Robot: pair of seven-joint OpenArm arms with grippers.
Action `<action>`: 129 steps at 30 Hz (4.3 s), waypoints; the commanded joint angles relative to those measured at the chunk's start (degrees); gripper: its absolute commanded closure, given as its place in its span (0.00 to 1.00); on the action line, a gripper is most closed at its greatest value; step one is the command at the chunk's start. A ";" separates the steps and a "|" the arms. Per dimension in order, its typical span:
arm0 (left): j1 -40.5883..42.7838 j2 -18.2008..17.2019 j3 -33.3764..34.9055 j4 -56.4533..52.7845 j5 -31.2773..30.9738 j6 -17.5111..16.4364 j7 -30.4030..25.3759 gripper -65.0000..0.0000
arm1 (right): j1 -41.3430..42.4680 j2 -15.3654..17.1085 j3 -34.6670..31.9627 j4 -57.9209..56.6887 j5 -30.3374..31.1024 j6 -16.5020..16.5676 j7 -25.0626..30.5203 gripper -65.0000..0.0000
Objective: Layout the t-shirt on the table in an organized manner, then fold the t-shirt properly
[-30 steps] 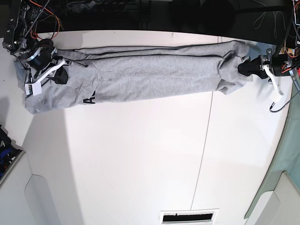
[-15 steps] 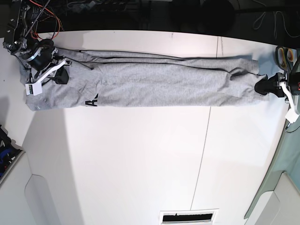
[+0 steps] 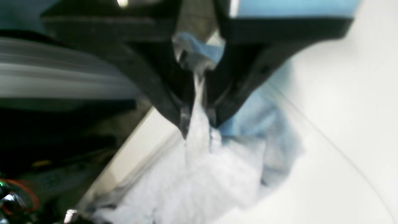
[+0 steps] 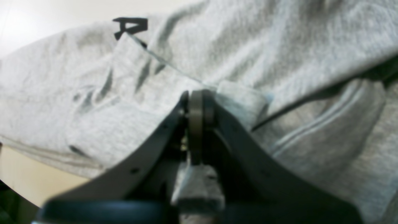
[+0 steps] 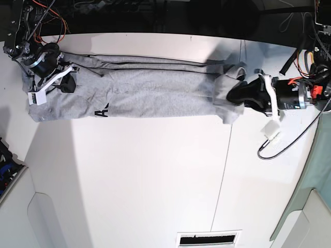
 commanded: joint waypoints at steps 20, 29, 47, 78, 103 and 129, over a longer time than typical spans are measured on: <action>-9.25 23.69 9.70 -14.47 21.84 -0.49 -12.02 1.00 | 0.55 0.63 0.22 0.74 -0.50 0.46 1.27 1.00; -11.28 29.16 11.32 -18.34 18.97 -0.49 -11.91 0.56 | 0.57 0.66 0.24 0.74 1.05 0.44 1.29 1.00; -11.30 30.53 11.13 -18.21 10.86 -0.49 -7.10 0.54 | 1.40 12.87 7.67 4.74 7.30 -2.64 -0.04 0.54; -11.45 30.01 8.04 -13.22 6.80 -0.49 -3.80 0.54 | 20.04 20.41 -1.95 -32.35 19.32 4.52 -11.37 0.40; -11.43 22.14 7.28 -10.64 6.10 -0.49 -4.22 0.54 | 16.57 24.02 -1.55 -28.92 27.52 4.98 -14.62 0.40; -11.39 21.46 -2.34 -10.60 5.97 -0.49 -4.13 0.54 | 16.48 17.14 -1.60 -28.96 21.77 4.87 -12.26 1.00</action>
